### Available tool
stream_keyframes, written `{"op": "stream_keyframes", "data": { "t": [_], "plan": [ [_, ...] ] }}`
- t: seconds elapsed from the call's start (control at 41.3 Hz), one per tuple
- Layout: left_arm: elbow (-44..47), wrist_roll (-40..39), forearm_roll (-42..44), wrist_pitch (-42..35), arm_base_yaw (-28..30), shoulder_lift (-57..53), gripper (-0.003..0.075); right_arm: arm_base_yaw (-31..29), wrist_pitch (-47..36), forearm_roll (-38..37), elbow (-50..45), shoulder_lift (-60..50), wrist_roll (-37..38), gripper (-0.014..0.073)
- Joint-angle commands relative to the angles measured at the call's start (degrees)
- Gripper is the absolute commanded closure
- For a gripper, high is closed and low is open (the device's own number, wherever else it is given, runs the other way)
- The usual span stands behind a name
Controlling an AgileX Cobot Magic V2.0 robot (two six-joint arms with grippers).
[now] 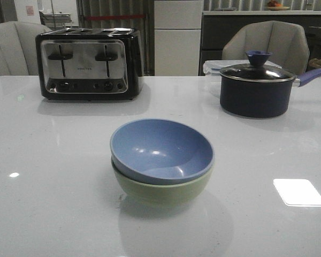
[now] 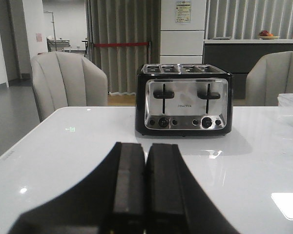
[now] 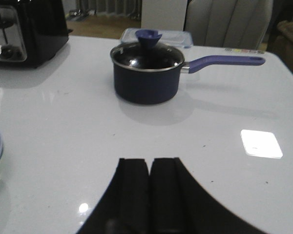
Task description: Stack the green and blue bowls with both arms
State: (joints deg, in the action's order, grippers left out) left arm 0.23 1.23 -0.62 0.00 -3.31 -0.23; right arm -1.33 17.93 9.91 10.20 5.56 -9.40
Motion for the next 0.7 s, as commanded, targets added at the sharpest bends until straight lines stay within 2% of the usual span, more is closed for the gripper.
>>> {"op": "stream_keyframes", "data": {
  "t": [0.0,0.242,0.677],
  "plan": [
    [0.27,-0.09,-0.17,-5.04,-0.43,-1.17,0.0627,-0.6,-10.39,-0.39,-2.8,-3.31,-0.05,0.0562],
    [0.27,-0.09,-0.17,-5.04,-0.43,-1.17,0.0627,2.21,-18.61,-0.39,-11.64,-7.29,-0.05,0.0562],
    [0.27,-0.09,-0.17,-5.04,-0.43,-1.17,0.0627,1.29,-18.72,-0.69,-11.63,-7.24,-0.05,0.0562]
  ]
}}
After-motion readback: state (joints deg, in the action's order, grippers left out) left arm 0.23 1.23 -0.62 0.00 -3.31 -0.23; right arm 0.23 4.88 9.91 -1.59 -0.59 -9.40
